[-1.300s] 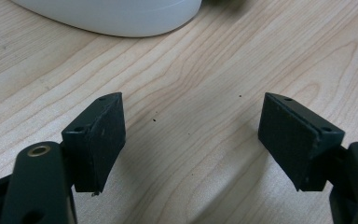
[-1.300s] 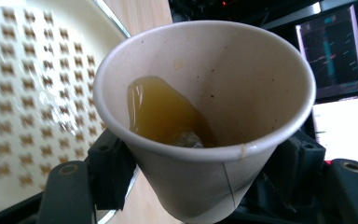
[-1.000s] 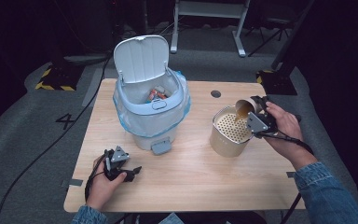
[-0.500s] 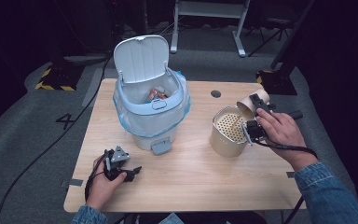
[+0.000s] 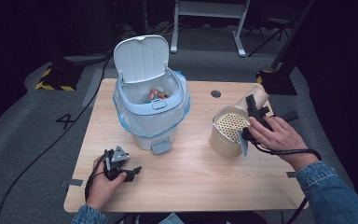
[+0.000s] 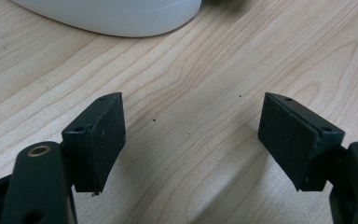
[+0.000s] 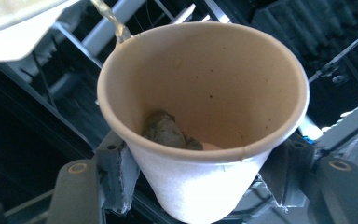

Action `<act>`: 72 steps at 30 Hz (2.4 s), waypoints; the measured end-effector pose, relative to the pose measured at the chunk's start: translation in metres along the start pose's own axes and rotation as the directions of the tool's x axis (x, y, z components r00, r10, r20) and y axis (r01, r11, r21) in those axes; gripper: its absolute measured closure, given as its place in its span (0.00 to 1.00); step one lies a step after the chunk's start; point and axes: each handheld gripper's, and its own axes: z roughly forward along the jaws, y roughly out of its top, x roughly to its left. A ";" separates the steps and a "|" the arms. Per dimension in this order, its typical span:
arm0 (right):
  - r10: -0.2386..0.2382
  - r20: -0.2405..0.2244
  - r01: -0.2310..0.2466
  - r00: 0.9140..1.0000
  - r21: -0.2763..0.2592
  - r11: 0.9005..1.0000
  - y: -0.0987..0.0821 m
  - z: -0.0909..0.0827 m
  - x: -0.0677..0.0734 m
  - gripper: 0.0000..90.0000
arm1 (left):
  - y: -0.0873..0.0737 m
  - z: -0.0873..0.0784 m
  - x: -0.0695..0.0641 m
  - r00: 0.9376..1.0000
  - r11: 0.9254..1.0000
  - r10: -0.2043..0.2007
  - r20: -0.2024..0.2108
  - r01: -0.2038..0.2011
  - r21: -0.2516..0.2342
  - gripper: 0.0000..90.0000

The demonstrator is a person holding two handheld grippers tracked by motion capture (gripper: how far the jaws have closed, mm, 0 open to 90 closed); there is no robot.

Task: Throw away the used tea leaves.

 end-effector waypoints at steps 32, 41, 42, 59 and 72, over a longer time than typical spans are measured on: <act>0.022 0.017 -0.022 1.000 -0.003 1.000 -0.012 -0.003 -0.015 0.41 | 0.000 0.000 0.000 1.000 1.000 0.000 -0.002 0.000 0.000 0.26; 0.542 -0.236 -0.575 0.806 -0.103 0.811 -0.044 0.008 -0.021 0.39 | 0.000 0.000 0.000 1.000 1.000 -0.002 0.000 0.002 0.000 0.26; 0.591 -0.276 -0.635 0.758 -0.106 0.765 -0.047 0.010 -0.020 0.39 | 0.000 0.000 0.000 1.000 1.000 0.001 0.000 -0.001 0.000 0.26; 0.599 -0.722 -0.935 -0.347 0.220 -0.277 -0.078 0.036 0.017 0.37 | 0.000 0.000 0.000 1.000 1.000 0.000 0.000 0.000 0.000 0.26; 0.368 -0.754 -0.813 -0.544 0.364 -0.454 -0.087 0.038 0.033 0.36 | 0.000 0.000 0.000 1.000 1.000 0.000 -0.002 0.000 0.000 0.26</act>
